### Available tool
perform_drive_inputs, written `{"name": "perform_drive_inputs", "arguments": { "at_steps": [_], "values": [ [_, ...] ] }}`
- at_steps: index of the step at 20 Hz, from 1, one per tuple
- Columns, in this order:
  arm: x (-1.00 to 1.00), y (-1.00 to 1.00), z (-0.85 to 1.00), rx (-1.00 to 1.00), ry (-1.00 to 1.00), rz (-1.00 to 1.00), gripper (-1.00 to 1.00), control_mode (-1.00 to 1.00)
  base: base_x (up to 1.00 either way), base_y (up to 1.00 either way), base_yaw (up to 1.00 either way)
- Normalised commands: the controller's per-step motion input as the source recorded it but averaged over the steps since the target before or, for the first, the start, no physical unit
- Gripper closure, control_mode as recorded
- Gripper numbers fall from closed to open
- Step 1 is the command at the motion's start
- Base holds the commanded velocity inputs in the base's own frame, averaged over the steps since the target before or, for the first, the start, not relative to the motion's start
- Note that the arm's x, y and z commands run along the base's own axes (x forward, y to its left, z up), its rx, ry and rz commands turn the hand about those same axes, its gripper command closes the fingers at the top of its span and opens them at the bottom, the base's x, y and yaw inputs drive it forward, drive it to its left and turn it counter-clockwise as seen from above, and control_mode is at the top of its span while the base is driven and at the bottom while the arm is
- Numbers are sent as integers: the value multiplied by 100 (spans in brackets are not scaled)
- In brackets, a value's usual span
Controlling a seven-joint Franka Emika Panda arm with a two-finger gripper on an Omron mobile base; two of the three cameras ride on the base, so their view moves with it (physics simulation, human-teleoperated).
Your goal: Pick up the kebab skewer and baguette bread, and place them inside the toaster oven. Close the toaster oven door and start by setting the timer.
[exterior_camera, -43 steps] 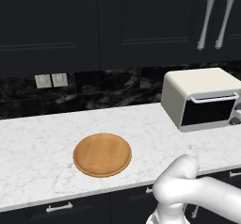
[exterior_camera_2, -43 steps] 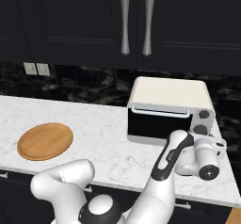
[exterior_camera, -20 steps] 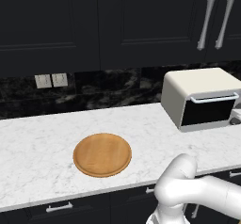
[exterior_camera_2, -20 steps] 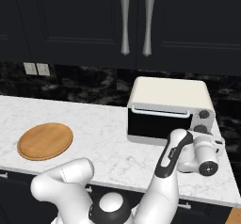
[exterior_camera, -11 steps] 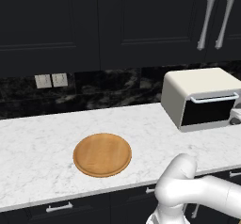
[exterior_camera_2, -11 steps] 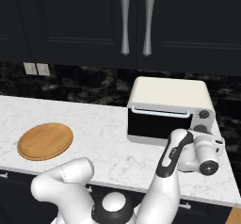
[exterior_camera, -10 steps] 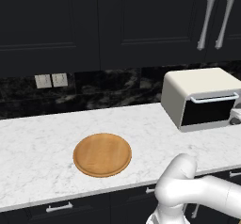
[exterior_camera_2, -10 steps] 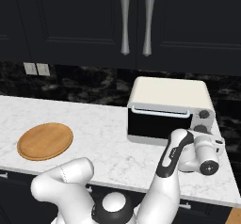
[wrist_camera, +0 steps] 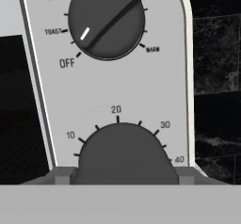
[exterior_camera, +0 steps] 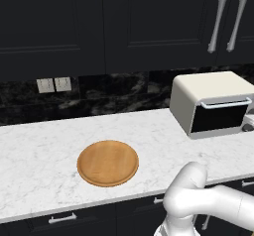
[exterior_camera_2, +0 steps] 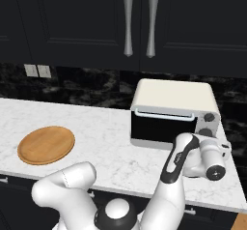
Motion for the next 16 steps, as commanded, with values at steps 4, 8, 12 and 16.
{"name": "perform_drive_inputs", "arguments": {
  "at_steps": [4,8,12,16],
  "values": [
    [0,0,0,0,0,0,100,-100,0,0,0],
    [-7,-1,0,4,0,0,100,-100,0,0,0],
    [-3,-8,0,13,0,0,100,-100,0,0,0],
    [0,-10,0,17,0,0,100,-100,0,0,0]
  ]
}}
